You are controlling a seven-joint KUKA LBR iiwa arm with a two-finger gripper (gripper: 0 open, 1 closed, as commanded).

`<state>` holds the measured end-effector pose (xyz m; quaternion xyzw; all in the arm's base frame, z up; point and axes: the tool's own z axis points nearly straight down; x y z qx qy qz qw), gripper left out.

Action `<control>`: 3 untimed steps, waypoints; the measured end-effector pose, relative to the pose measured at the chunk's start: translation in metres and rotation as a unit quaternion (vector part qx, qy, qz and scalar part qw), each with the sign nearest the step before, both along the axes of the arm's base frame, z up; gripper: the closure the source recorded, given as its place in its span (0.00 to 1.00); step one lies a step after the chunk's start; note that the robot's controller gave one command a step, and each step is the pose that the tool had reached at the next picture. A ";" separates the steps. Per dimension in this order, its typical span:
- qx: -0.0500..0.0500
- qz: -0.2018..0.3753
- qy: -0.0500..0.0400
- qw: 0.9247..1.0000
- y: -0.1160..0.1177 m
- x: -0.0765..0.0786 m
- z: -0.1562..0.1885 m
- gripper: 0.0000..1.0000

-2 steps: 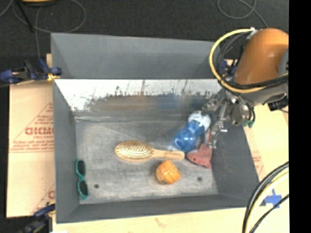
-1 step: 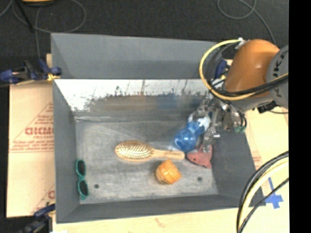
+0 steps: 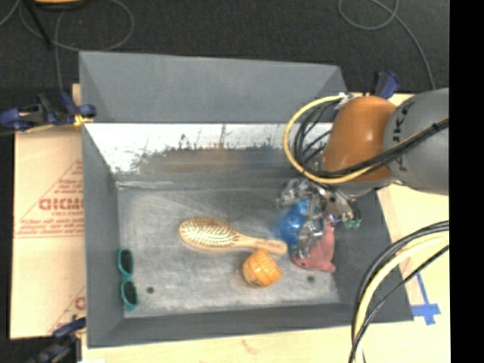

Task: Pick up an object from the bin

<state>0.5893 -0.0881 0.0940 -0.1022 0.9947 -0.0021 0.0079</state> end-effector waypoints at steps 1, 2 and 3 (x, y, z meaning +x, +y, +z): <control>0.007 0.027 0.015 0.999 -0.029 0.031 -0.020 1.00; 0.007 0.027 0.015 0.999 -0.029 0.031 -0.020 1.00; 0.000 0.103 0.007 0.995 -0.019 0.012 0.182 1.00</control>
Offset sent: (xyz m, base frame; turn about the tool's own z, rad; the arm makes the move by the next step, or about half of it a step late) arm 0.0000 0.0000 0.0000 0.0000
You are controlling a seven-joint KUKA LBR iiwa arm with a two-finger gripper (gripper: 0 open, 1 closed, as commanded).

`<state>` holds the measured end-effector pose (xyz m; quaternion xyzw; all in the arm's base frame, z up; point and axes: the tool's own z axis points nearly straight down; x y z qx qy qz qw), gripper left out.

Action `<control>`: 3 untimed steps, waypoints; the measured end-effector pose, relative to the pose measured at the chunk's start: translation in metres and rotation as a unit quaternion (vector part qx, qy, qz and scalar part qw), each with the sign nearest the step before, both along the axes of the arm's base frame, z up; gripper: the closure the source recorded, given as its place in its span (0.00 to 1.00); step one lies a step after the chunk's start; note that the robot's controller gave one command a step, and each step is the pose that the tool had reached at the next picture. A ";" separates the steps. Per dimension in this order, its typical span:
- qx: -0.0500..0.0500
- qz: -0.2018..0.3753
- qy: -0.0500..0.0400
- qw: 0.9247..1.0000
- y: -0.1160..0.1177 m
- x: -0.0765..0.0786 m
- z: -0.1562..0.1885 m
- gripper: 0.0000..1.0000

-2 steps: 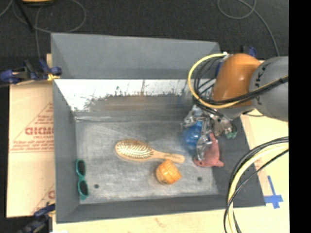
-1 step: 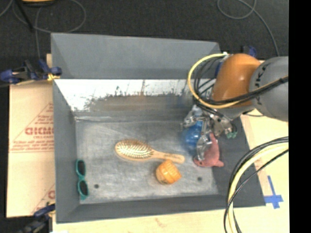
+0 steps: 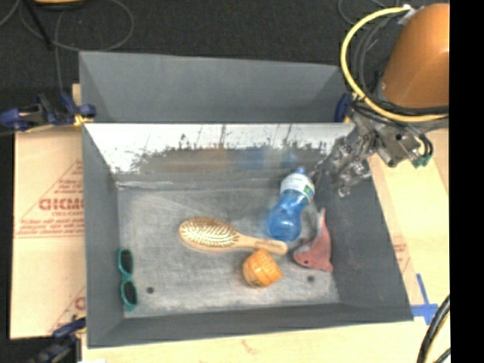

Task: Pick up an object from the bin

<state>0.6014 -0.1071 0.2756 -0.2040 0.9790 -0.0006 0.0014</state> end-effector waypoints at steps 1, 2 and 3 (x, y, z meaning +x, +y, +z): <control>0.000 0.002 -0.002 1.000 0.000 0.000 0.006 1.00; -0.001 0.080 -0.002 0.997 -0.010 -0.025 -0.114 0.00; 0.000 0.092 -0.001 0.996 -0.011 -0.029 -0.134 0.00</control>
Offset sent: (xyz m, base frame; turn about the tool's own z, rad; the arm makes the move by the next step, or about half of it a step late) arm -0.0298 -0.0100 -0.1336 -0.1866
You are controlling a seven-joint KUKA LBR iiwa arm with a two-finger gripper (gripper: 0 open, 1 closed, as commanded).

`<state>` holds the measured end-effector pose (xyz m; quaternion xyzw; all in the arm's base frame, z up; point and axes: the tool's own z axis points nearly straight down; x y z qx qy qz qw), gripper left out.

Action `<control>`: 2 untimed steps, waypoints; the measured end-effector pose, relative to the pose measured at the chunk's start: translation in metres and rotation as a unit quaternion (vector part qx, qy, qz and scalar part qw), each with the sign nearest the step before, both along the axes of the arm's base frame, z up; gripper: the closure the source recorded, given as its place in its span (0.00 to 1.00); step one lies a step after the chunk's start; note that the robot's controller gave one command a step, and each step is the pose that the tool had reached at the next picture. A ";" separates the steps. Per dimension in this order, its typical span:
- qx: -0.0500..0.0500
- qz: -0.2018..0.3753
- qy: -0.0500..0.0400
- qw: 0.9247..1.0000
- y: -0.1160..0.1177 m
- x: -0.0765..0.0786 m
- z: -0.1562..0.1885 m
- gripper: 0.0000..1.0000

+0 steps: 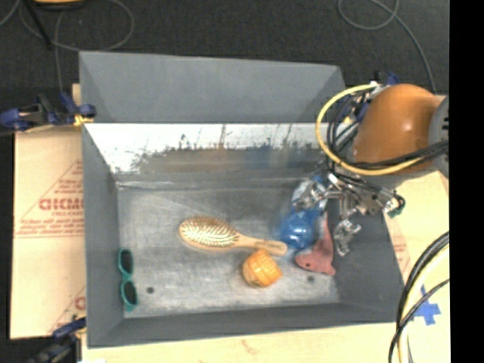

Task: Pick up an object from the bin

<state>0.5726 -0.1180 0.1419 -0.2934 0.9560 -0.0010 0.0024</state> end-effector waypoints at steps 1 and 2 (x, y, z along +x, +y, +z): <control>0.003 0.078 0.000 0.997 -0.015 0.025 -0.056 1.00; 0.003 0.078 -0.001 0.997 -0.015 0.025 -0.056 1.00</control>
Offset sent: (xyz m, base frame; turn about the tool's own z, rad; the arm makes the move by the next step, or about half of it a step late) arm 0.0000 0.0000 0.0000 0.0000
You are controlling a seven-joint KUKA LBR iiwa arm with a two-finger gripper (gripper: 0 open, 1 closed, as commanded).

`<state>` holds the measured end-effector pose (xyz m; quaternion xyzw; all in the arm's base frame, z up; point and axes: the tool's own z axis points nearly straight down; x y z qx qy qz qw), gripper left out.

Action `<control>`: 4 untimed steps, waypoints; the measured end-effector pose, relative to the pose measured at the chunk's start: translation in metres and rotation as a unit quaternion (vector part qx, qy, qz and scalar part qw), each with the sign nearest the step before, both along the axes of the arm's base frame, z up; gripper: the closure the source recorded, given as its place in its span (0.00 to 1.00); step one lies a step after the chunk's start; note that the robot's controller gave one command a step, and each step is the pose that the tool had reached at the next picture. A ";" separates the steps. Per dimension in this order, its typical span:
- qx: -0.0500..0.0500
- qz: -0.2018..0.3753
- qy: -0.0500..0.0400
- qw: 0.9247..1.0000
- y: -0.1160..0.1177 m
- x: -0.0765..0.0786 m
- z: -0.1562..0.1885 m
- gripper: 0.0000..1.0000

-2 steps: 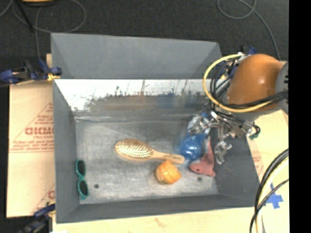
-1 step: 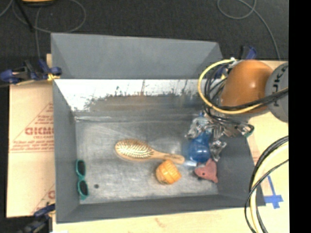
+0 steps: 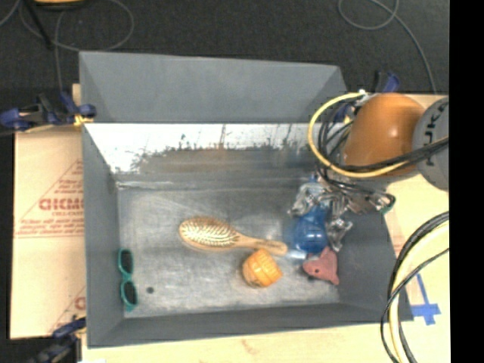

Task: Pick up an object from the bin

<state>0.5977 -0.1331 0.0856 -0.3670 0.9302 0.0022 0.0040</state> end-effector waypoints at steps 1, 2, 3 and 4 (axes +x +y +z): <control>0.000 0.003 -0.001 1.000 0.000 -0.002 0.003 1.00; 0.000 -0.030 -0.001 1.000 0.008 0.029 0.014 1.00; 0.001 -0.061 -0.005 0.998 0.010 0.028 0.016 1.00; 0.001 -0.061 -0.005 0.998 0.010 0.028 0.016 1.00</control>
Offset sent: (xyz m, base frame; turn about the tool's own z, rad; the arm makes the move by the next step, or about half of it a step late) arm 0.0561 0.0177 -0.0156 0.2095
